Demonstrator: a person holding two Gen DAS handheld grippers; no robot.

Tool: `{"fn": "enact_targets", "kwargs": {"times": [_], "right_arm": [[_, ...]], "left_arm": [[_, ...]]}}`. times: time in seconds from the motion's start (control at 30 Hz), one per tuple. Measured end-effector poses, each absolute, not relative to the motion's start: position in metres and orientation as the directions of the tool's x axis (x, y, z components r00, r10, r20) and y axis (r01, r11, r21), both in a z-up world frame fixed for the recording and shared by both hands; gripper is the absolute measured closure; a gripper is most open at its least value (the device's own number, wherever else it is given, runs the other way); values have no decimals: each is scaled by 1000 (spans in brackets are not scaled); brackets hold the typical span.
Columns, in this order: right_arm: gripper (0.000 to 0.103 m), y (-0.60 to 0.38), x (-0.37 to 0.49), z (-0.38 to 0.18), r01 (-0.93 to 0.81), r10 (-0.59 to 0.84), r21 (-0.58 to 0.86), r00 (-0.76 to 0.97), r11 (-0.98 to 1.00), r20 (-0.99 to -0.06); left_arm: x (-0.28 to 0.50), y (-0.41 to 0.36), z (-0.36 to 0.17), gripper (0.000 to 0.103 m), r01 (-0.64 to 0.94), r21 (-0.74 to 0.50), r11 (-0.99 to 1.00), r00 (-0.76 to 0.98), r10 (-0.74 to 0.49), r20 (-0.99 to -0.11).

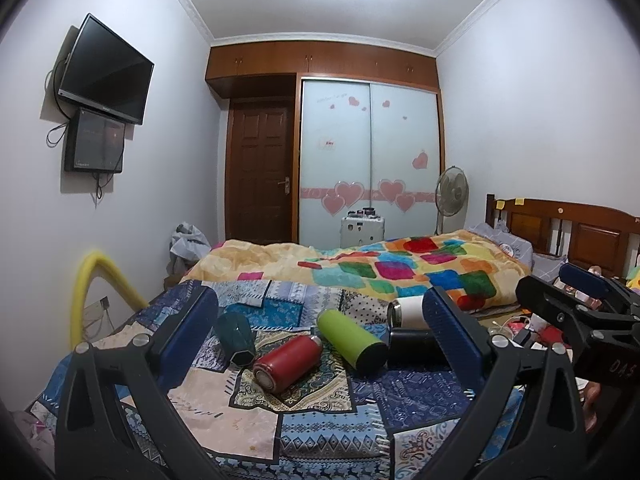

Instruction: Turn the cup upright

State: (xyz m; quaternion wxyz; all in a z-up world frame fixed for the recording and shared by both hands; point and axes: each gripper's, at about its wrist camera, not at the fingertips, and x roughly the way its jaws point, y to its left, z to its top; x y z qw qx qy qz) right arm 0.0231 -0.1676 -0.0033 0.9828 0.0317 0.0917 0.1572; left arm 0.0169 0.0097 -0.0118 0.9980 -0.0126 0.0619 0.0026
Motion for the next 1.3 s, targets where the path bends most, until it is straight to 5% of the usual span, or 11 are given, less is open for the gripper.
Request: {"fn": "enact_targets", "kwargs": {"times": [0.2,0.47,0.6,0.73,0.93,1.3], "right_arm": [[0,-164,50,-23,-297,311,92,922,950,-232],[0,-165,96,-62,-277,287,81,882,957,-373],[0,-168,113,-80,-270,278,83,854,959,-439],[0,-169,125,-92,-261,269,85,836,962,-479],[0,-171,143,-97,-256,263,83,826,963,-499],[0,-163,159,-103,-273,286,101,818,957,-499]], "left_arm": [[51,24,-30,0,-37,0,999,980,36,-198],[140,57,-73,0,-16,30,999,904,27,-428],[188,70,-97,22,25,1,1000,833,-20,-552],[232,75,-121,27,92,-26,995,759,-87,-645],[270,64,-142,39,177,-1,984,681,-123,-721],[296,54,-156,38,261,50,964,605,-123,-787]]}}
